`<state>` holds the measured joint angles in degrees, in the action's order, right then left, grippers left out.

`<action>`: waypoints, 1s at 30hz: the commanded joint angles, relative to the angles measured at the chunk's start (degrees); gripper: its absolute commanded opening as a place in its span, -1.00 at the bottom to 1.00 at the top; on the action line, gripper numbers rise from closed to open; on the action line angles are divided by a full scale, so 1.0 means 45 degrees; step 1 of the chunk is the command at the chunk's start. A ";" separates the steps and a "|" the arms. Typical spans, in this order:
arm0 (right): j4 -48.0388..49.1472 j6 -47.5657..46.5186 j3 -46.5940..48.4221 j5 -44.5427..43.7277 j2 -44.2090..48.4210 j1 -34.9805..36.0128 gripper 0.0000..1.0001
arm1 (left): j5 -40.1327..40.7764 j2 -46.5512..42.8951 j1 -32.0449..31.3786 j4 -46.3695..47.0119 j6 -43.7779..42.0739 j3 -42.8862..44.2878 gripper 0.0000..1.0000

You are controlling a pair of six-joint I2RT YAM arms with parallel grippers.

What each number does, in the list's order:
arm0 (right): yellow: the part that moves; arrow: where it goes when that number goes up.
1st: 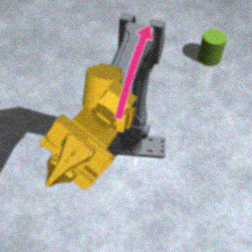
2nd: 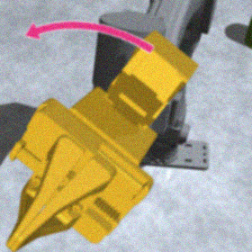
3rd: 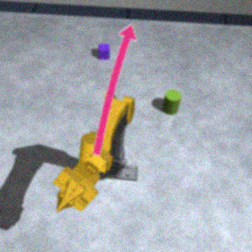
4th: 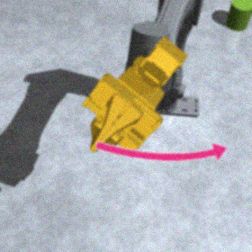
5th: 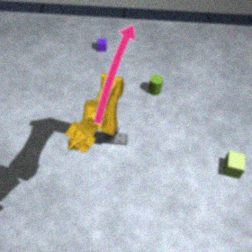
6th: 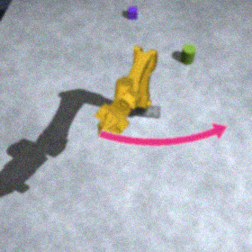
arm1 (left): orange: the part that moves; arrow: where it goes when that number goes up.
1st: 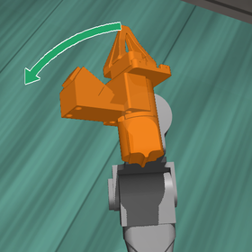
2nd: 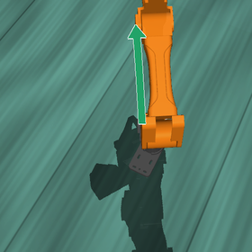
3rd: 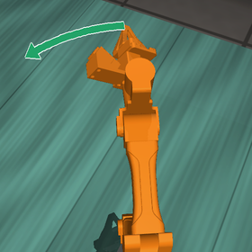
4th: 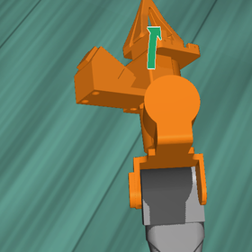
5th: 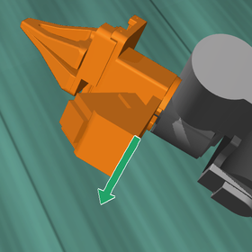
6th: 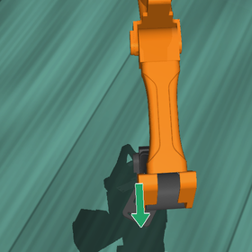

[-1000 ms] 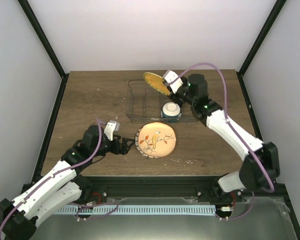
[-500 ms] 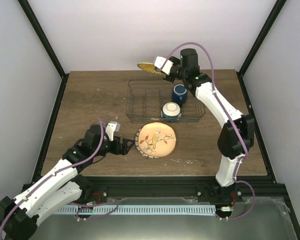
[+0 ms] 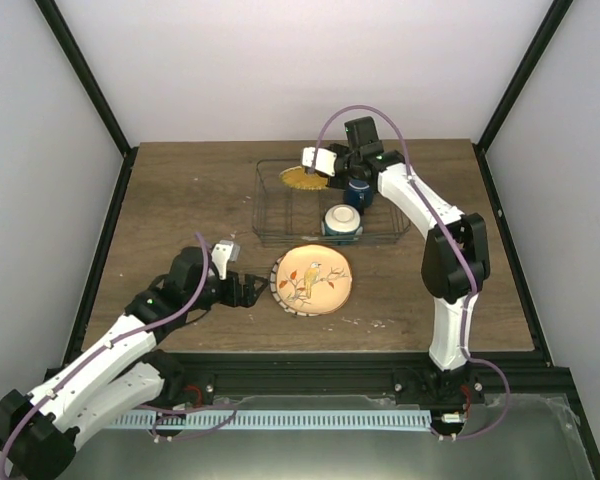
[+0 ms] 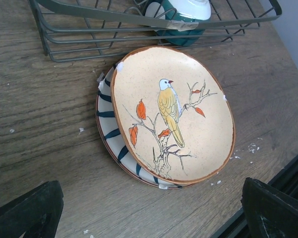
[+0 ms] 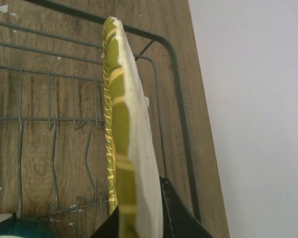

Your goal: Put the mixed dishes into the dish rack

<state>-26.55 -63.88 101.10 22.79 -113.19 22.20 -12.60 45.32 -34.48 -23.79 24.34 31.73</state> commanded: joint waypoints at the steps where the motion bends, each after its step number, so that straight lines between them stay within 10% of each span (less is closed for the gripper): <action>1: 0.0048 -0.0443 0.0786 0.0124 -0.0083 -0.0067 -0.99 | 0.0197 0.0039 0.0075 -0.0235 -0.0125 0.0352 1.00; 23: 0.0615 -0.0264 0.0199 -0.0370 -0.1640 0.0904 -0.94 | 0.0261 0.0144 0.0153 -0.0157 -0.0175 0.0227 1.00; 30: 0.0826 0.0025 -0.0252 -0.0498 -0.1185 0.0973 -0.17 | 0.0237 0.0209 0.0174 -0.0134 -0.0062 0.0177 1.00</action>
<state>-24.45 -64.60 100.36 20.64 -120.99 26.09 -11.64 46.33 -34.00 -24.77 23.94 31.73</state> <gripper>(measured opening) 0.298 0.997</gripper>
